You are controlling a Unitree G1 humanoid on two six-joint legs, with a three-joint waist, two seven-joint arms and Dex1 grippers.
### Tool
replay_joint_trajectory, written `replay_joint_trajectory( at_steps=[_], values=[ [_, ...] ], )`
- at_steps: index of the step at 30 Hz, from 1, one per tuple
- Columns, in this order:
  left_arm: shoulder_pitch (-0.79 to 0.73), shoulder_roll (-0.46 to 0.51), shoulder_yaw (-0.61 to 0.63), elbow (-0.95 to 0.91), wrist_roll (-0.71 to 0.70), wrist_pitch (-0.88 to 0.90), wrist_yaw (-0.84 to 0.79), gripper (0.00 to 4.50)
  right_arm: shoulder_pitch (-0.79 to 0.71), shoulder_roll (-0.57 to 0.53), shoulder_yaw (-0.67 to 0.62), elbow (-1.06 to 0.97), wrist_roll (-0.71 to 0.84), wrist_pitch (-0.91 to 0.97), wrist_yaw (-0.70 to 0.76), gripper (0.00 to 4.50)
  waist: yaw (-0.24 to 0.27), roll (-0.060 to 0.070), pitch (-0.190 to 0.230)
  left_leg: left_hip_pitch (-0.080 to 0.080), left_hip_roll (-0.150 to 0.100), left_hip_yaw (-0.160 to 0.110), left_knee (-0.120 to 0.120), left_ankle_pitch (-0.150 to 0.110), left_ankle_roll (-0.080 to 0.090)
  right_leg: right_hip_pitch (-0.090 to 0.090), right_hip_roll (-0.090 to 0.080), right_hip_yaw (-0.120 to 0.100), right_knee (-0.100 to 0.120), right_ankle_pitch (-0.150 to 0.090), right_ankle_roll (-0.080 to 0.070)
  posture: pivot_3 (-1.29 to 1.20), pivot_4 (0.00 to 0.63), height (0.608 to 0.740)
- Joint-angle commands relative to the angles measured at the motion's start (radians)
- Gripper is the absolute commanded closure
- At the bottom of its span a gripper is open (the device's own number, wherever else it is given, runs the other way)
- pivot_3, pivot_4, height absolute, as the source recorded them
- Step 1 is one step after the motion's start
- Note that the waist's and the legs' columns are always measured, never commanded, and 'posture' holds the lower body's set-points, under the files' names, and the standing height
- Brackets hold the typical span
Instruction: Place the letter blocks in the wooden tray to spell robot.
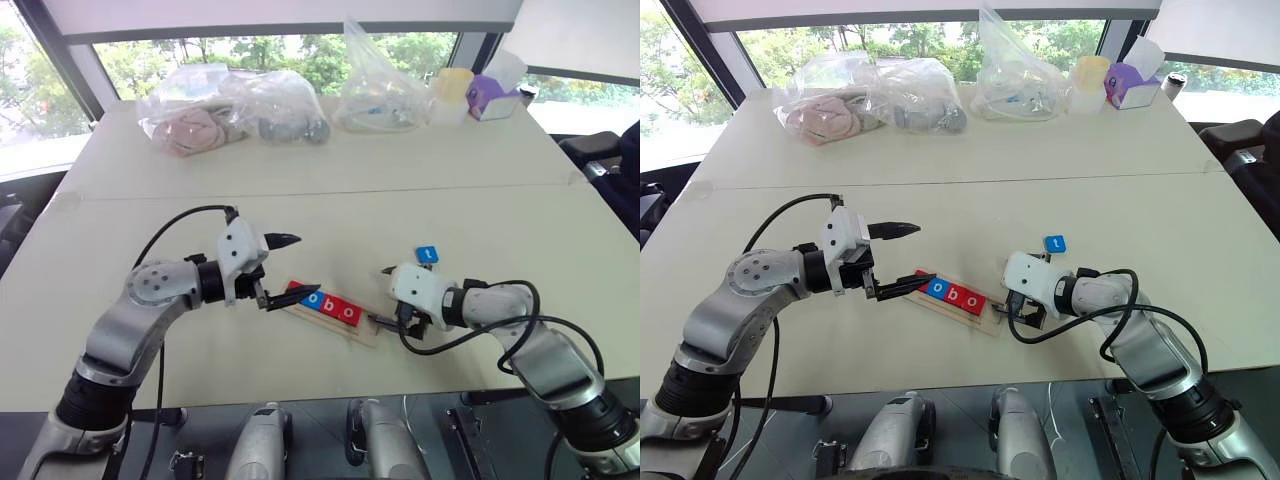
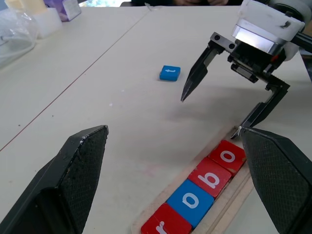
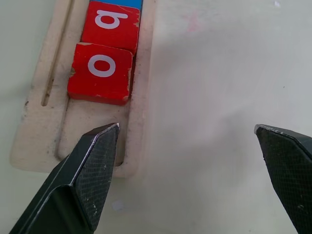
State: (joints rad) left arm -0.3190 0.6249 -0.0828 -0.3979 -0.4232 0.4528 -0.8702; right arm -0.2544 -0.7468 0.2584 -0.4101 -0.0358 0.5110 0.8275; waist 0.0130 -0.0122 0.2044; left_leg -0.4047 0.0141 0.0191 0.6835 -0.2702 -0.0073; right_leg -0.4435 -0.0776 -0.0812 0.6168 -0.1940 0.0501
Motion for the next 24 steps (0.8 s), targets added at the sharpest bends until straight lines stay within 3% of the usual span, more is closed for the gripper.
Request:
replay_joint_trajectory(
  at_steps=[1, 24],
  values=[
    [0.000, 0.005, 0.026, -0.039, -0.008, -0.005, 0.009, 0.00, -0.011, -0.009, -0.001, 0.023, -0.020, -0.033, -0.002, 0.01, 0.000, 0.000, 0.000, 0.000, 0.000, 0.000, 0.000, 0.000, 0.000, 0.000, 0.000, 0.000, 0.000, 0.000, 0.000, 0.00, 0.150, 0.740],
    [-0.001, -0.002, 0.018, -0.043, -0.008, -0.006, 0.024, 0.00, -0.122, 0.018, 0.019, 0.204, -0.105, -0.197, -0.021, 0.01, 0.000, 0.000, 0.000, 0.001, 0.000, 0.000, 0.000, 0.000, 0.000, 0.001, 0.000, 0.000, 0.000, 0.000, 0.000, 0.00, 0.150, 0.740]
  ],
)
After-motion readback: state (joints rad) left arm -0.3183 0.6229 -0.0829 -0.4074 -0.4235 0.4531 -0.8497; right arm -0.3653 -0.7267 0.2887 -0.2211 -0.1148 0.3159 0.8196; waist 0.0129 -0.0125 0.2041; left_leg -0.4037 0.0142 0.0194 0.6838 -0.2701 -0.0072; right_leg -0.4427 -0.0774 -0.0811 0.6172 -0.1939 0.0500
